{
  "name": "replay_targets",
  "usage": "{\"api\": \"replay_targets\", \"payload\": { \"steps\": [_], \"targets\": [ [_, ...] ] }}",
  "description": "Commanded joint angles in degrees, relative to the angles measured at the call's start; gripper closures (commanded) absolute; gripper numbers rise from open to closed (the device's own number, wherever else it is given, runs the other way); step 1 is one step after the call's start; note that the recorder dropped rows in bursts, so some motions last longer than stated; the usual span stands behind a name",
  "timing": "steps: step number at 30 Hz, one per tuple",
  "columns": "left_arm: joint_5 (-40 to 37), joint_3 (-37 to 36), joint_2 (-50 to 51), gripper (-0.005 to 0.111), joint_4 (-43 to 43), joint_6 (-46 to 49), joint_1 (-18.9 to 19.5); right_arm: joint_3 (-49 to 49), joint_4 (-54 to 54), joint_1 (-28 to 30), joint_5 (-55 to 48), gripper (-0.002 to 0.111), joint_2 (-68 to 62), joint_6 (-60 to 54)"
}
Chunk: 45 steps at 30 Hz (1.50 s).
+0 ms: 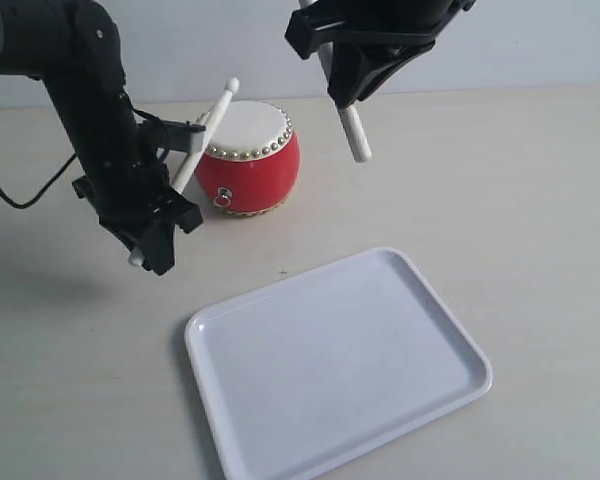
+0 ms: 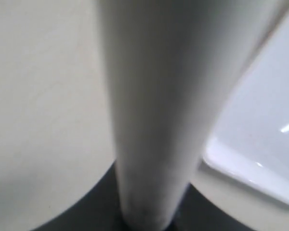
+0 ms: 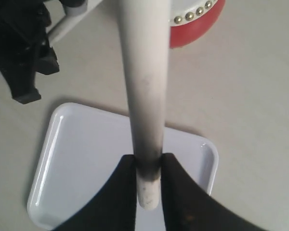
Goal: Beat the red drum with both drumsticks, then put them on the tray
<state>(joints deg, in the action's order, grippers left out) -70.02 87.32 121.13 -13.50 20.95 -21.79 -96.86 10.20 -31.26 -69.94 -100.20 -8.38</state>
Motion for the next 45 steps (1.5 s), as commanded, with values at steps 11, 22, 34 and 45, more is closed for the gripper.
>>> {"api": "replay_targets", "payload": {
  "steps": [11,22,34,45],
  "targets": [
    [0.06,-0.71,-0.39,0.107,0.45,-1.24,0.78,-0.35,-2.25,0.03,-0.02,0.108,1.32,1.05],
    [0.06,-6.52,0.59,0.107,2.74,-1.54,2.28,-0.35,-2.14,0.03,-0.02,0.108,1.32,3.16],
    [3.17,-13.38,-22.52,0.107,-9.79,3.87,9.19,18.50,8.64,-0.08,16.85,0.108,3.01,19.07],
    [15.74,-29.13,-31.51,0.107,-18.77,9.03,6.42,50.68,27.14,-0.74,46.66,0.108,12.11,29.25]
  ]
}}
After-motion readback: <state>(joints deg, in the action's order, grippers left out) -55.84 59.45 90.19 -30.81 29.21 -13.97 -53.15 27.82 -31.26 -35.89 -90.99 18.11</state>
